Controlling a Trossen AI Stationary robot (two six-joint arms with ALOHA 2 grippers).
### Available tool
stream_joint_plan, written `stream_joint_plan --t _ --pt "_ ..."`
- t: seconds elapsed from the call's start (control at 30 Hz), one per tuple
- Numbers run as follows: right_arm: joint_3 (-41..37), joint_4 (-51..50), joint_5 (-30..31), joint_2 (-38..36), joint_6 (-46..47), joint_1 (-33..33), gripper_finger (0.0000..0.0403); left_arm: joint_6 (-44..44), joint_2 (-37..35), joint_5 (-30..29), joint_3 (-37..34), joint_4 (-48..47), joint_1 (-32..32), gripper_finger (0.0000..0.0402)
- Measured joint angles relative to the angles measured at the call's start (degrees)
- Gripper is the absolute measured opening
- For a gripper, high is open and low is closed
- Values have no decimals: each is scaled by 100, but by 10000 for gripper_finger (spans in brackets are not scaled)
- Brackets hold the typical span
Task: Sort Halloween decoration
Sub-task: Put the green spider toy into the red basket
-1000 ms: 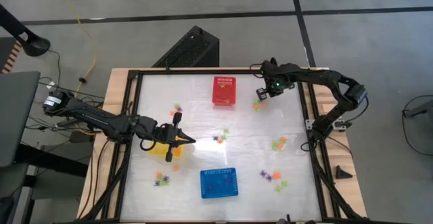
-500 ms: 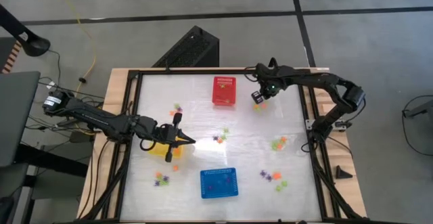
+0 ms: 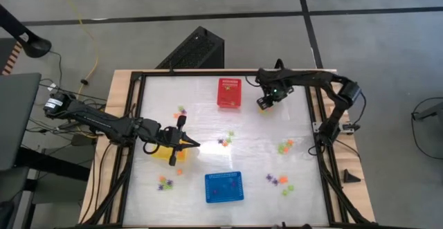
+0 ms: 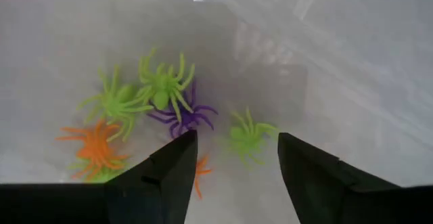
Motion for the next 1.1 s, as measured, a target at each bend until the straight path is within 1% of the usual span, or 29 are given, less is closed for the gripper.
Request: stream_joint_plan --t 0.13,0.27,0.37,0.57,0.67,0.73,0.9,1.0,1.1 --pt "7 12 -36 61 -41 -27 234 27 0 -1 0 -44 0 0" --pt "7 -15 -170 55 -41 -33 205 37 0 -2 0 -46 0 0" --pt "7 -40 -188 55 -20 -31 167 39 0 -1 0 -46 0 0" --pt "7 -70 -195 55 -15 -24 75 39 0 -2 0 -61 0 0" --pt "11 -140 -182 55 -15 -31 42 42 0 -2 0 -64 0 0" --pt "51 -243 -173 55 -16 -31 36 42 0 -3 0 -65 0 0" --pt "249 -437 -153 29 -42 -31 41 42 -1 -4 0 -66 0 0" --pt "464 -667 19 -42 -42 1 51 42 0 -4 0 -66 0 0" --pt "747 -867 161 -115 -43 89 51 44 0 -4 0 -71 0 0"
